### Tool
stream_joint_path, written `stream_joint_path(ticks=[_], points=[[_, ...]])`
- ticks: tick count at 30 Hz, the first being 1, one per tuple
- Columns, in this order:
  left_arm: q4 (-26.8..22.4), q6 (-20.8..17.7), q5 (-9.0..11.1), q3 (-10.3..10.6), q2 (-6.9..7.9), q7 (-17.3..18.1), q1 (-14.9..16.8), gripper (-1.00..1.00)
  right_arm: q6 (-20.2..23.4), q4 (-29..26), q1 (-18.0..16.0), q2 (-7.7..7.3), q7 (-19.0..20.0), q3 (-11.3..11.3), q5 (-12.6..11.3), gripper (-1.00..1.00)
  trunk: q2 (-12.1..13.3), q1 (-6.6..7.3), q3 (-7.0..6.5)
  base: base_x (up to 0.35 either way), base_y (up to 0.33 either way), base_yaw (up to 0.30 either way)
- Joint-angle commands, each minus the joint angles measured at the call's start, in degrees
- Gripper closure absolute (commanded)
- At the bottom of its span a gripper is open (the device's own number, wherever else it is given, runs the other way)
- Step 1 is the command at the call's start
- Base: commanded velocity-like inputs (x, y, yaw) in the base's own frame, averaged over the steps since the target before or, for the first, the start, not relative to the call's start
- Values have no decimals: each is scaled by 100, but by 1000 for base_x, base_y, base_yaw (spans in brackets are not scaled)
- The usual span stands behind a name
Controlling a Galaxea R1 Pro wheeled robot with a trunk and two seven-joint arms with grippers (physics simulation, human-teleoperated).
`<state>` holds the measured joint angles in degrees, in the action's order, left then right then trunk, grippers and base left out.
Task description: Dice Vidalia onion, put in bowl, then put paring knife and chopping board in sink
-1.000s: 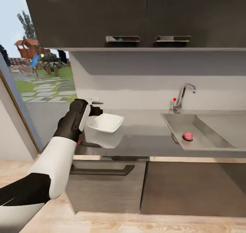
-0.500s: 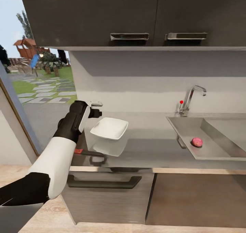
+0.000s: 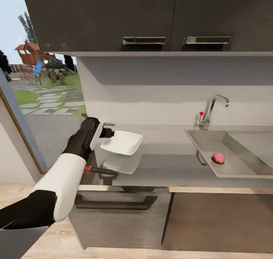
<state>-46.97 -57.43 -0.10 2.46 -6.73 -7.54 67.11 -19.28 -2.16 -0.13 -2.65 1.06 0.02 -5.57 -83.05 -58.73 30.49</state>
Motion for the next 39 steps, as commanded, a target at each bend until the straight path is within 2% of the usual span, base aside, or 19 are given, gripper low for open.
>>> stream_joint_path(ticks=[1, 19, 38, 39], points=[[52, -23, 1, 9, -1, -20, 4, -100, -16, 28, -3, 1, 30, 7, -66, -100, -3, 0, 6, 0, 0, 0], [813, -14, 1, 9, -4, 1, 3, -100, -7, 84, -1, 2, 61, 10, -85, -100, -3, 0, 6, 0, 0, 0], [1008, -5, -6, 9, 6, 0, 3, -100, -6, 84, -1, 11, 61, 14, -85, -100, -3, 0, 6, 0, 0, 0], [998, 0, -7, 9, 7, -1, 3, 100, -6, 84, -3, 11, 61, 13, -85, -100, -3, 0, 6, 0, 0, 0]])
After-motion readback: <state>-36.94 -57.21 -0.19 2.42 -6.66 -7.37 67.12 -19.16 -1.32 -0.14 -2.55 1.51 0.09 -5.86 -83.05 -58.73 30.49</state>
